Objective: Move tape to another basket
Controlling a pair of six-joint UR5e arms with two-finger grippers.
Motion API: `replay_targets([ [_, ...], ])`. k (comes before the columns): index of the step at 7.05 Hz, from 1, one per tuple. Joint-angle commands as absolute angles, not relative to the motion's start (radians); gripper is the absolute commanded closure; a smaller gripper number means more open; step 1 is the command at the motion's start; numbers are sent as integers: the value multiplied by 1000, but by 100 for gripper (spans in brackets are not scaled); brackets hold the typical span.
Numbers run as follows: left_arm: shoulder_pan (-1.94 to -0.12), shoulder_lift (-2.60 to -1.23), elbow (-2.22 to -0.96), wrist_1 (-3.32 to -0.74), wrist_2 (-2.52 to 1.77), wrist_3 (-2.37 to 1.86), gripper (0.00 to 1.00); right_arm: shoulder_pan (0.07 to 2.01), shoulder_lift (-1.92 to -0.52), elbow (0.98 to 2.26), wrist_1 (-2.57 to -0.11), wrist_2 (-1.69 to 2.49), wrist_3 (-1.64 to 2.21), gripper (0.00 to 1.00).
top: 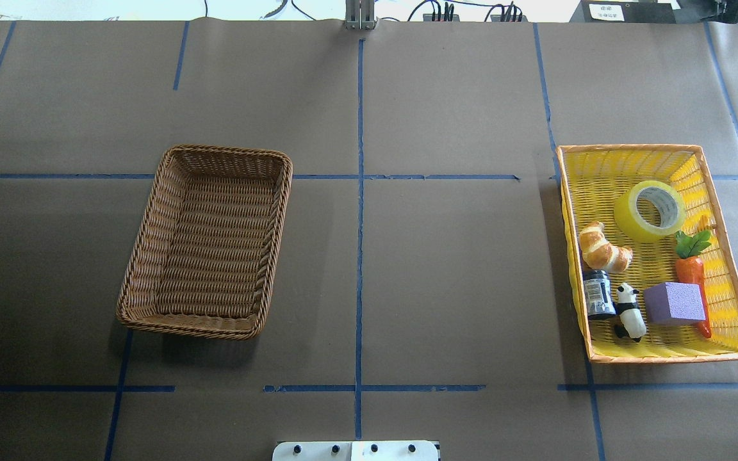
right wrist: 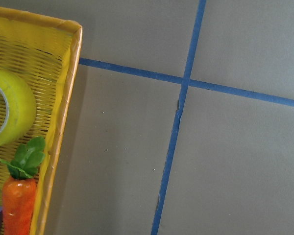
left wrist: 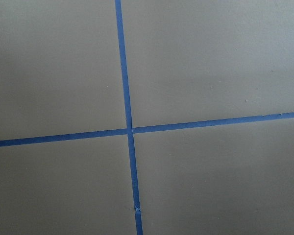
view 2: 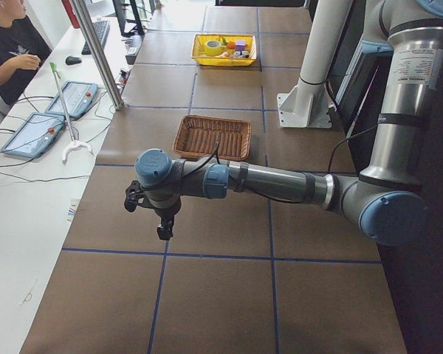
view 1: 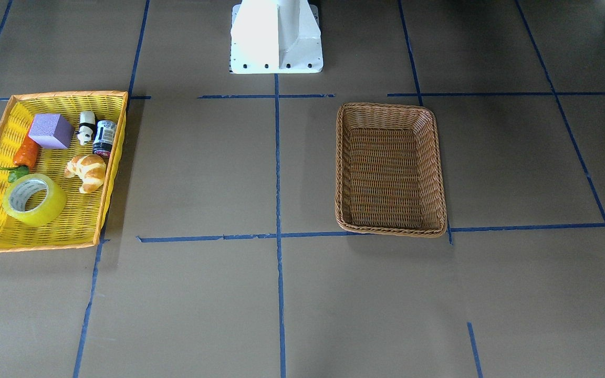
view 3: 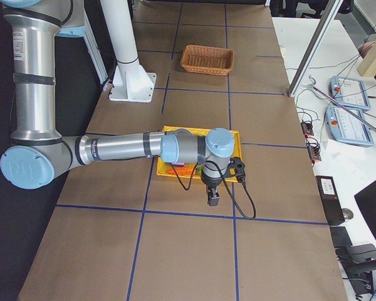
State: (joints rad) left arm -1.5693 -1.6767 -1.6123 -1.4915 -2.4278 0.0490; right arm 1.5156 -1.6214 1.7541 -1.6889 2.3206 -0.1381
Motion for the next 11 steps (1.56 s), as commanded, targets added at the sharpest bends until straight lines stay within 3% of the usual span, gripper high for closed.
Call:
replay_targets([
  [1,-1566,-1677,-1603,-1493,-2427,49,0,1516,-1621,1755,-1689,2321,-138,0],
  [11,-1565,-1667,-1647,-1496,-2427,54,0,1500,-1618,1761,-1686,2393,-143,0],
])
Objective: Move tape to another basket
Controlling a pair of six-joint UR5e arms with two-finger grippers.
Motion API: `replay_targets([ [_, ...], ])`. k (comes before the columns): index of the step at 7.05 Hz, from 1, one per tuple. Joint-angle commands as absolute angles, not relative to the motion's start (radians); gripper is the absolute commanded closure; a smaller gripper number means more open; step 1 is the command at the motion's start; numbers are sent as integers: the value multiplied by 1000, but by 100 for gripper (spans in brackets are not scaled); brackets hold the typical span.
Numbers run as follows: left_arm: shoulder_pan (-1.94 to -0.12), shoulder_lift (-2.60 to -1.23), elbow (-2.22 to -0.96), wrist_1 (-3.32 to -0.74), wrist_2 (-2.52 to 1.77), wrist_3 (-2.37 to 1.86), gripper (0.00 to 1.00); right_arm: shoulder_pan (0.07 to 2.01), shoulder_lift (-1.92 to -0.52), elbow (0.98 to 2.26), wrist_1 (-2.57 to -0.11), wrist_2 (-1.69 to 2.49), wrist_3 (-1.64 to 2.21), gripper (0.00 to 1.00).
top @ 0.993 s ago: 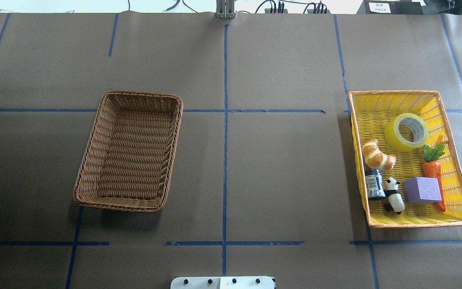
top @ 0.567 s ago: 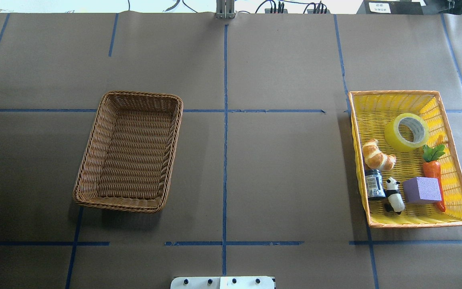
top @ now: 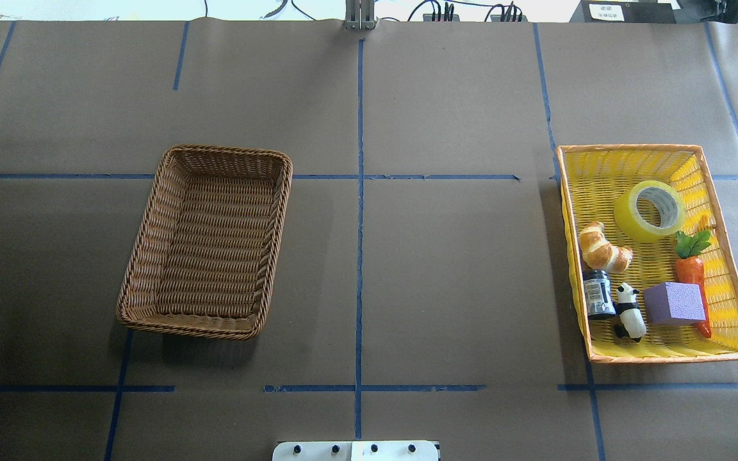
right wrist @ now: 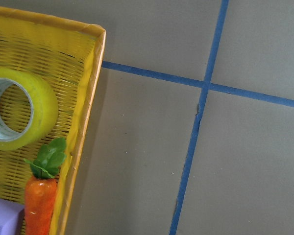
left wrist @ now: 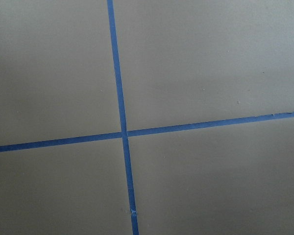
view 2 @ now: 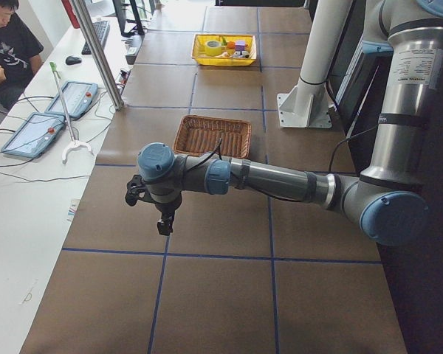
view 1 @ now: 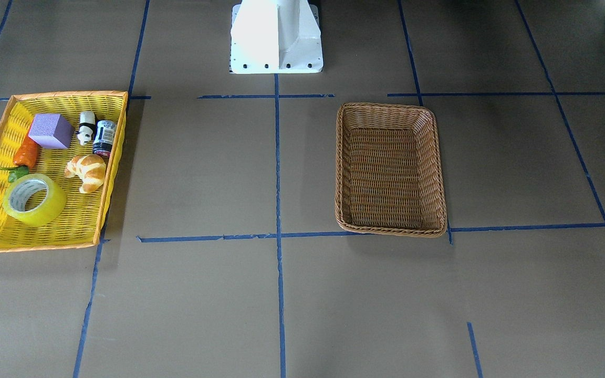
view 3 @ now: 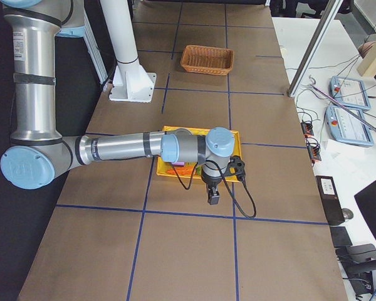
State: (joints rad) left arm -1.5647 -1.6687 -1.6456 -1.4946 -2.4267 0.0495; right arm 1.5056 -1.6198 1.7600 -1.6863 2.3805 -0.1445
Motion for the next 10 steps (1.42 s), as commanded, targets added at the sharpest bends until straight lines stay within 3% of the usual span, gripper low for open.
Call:
replay_targets([
  [1,-1565,-1667,-1649,-1496,-2427,52,0,1476,-1612,1763,-1686,2393,-140,0],
  [7,-1565,-1669,-1651,-1499,-2428,51,0,1225,-1405,1761,-1663,2385,115,0],
  [10,-1565,-1672,-1649,-1505,-2428,49,0,1115,-1405,1599,-1302,2294,377,8],
])
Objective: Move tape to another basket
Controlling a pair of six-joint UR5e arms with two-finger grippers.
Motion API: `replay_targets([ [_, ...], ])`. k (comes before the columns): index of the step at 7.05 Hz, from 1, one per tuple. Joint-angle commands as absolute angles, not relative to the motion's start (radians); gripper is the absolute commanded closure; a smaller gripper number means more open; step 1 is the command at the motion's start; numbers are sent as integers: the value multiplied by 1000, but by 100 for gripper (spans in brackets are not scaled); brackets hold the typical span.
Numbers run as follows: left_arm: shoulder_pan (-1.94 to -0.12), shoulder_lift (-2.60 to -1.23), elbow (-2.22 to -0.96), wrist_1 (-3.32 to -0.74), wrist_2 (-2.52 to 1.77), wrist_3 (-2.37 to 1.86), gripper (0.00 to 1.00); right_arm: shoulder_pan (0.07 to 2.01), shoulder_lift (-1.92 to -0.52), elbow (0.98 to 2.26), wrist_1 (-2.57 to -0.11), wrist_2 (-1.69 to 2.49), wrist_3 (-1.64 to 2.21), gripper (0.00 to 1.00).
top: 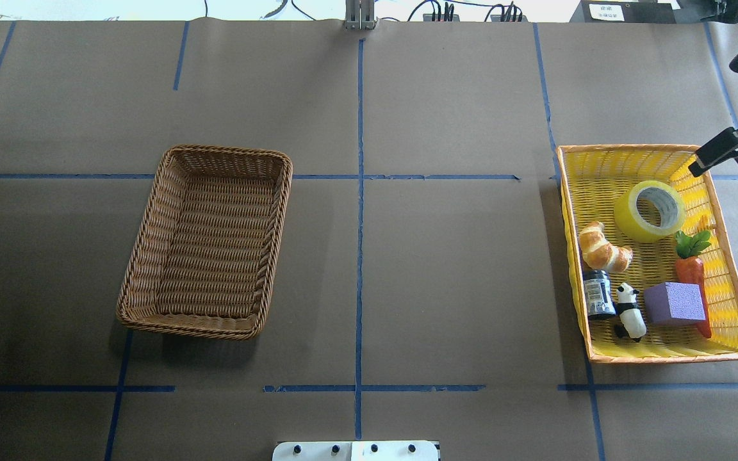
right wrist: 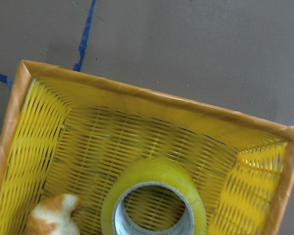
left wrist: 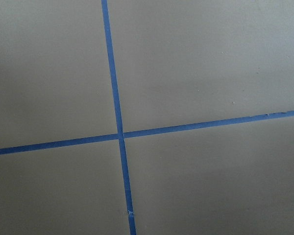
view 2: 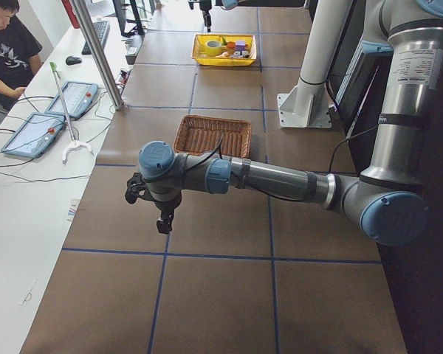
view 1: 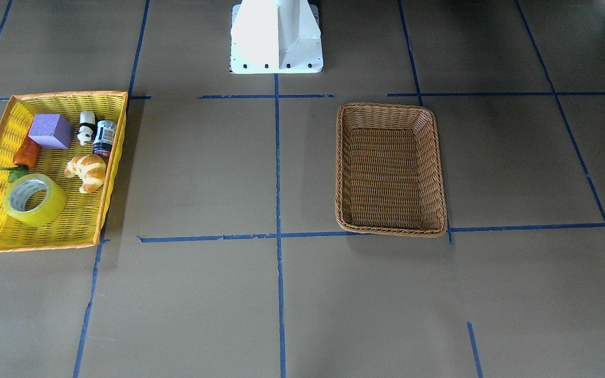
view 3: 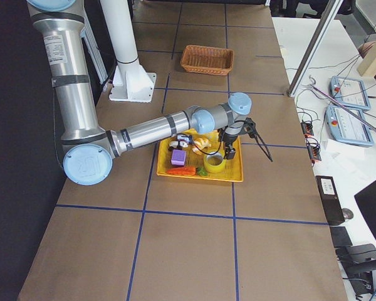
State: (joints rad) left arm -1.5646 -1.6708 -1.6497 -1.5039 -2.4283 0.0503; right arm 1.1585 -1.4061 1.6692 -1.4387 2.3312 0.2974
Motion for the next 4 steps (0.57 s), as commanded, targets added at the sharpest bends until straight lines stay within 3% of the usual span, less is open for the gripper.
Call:
replay_targets([
  [1,-1565,-1672,-1651,-1505,-2428,49,0,1103,-1416,1576,-1273,2292,376,8],
  [4,-1565,-1675,-1657,-1505,-2428,49,0,1081,-1425,1555,-1270,2275,370,8],
])
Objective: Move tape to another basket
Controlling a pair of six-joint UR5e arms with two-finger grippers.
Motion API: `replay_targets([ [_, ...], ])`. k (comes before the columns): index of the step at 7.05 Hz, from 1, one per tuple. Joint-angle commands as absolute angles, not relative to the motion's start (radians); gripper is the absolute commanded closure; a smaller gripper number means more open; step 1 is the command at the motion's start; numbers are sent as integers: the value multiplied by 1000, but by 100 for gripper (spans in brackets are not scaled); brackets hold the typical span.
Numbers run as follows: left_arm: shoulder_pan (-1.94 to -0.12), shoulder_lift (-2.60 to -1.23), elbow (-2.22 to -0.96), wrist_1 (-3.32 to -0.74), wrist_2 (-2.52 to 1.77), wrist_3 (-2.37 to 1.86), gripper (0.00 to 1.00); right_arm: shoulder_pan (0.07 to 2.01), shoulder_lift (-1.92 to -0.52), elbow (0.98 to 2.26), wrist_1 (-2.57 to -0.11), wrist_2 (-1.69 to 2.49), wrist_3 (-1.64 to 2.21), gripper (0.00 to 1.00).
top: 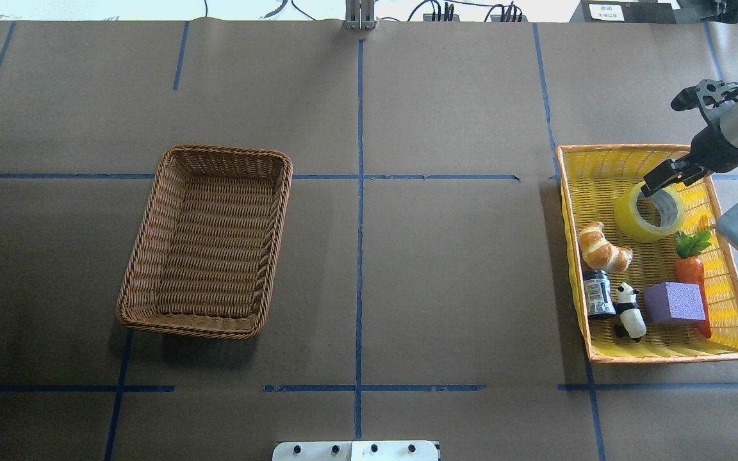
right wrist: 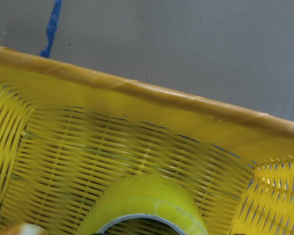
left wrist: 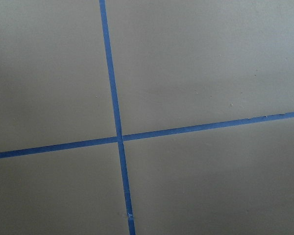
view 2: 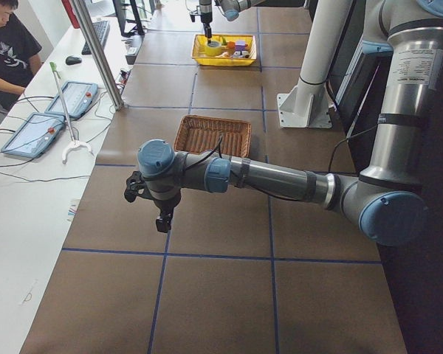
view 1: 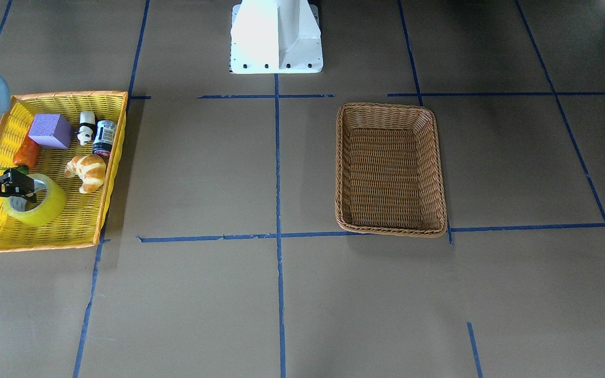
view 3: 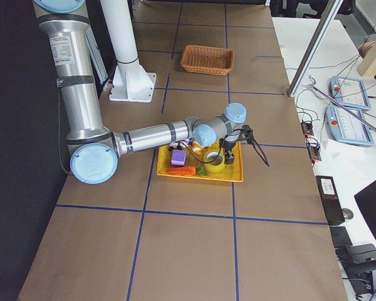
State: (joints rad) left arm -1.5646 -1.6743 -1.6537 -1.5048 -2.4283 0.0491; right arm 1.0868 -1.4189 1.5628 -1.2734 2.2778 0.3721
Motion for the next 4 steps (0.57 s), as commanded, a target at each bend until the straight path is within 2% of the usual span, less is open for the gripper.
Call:
replay_targets([
  [1,-1565,-1674,-1664,-1505,-2428,49,0,1081,-1442,1557,-1270,2275,365,10],
  [3,-1565,-1674,-1666,-1505,-2430,49,0,1078,-1453,1555,-1270,2264,365,15],
  [4,-1565,-1672,-1670,-1505,-2430,49,0,1060,-1453,1554,-1272,2216,367,22],
])
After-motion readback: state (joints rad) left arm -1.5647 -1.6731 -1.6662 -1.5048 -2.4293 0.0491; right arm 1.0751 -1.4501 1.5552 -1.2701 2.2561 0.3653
